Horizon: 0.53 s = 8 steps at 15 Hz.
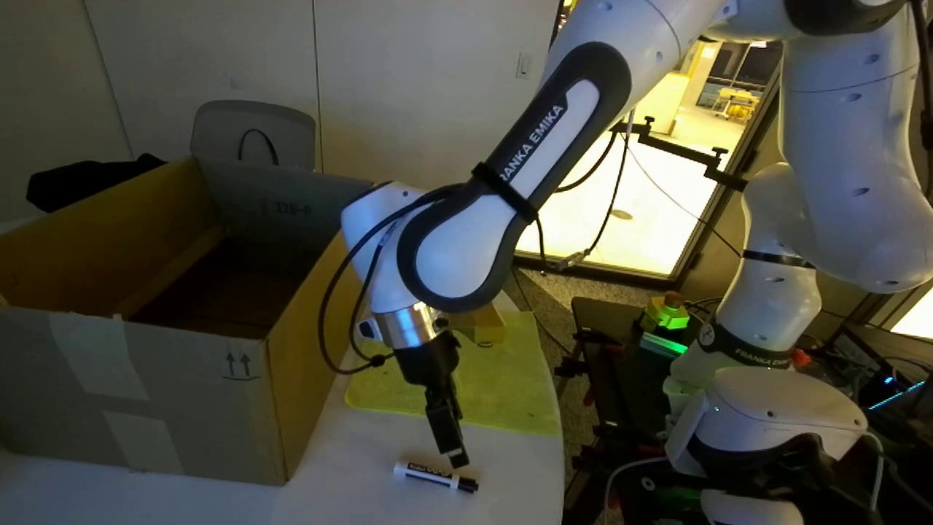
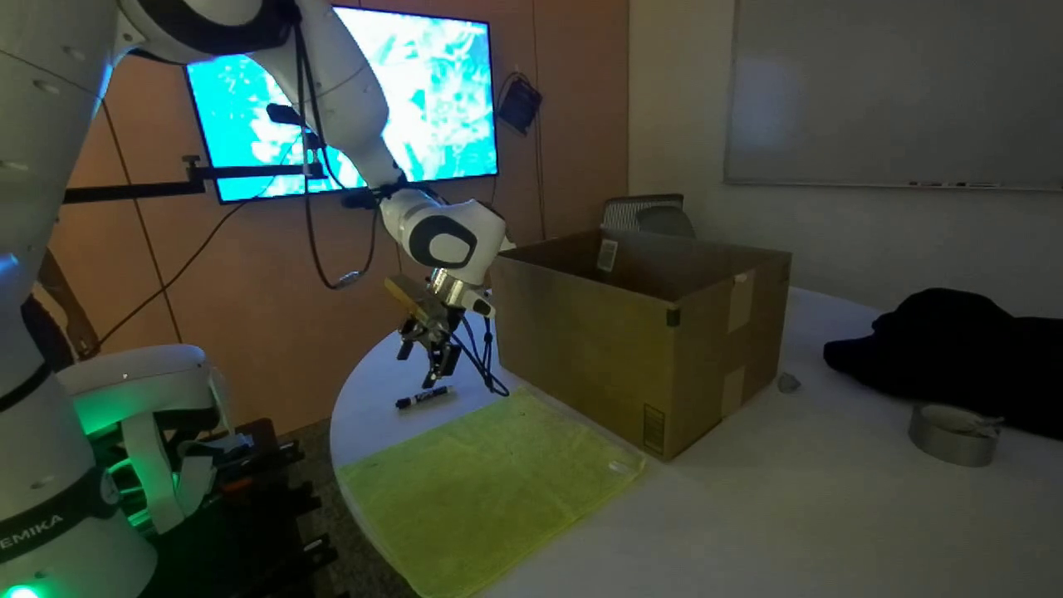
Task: Put the marker on the cloth, then fold the cloth and put it in the box
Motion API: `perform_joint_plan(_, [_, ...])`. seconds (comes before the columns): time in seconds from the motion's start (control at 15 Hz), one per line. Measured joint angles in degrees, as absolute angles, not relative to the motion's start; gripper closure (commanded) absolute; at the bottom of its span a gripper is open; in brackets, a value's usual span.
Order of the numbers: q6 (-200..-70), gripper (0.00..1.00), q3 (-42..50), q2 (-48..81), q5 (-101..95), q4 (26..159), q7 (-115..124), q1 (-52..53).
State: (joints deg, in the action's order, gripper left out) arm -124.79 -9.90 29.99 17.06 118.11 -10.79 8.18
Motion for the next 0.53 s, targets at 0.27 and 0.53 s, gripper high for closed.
perform_joint_plan(0.27, [-129.0,0.0,-10.0,35.3,16.4,114.8,-8.7,8.6])
perform_joint_plan(0.53, [-134.7,0.0,-9.8,38.2,13.7,114.2,-4.3,9.6])
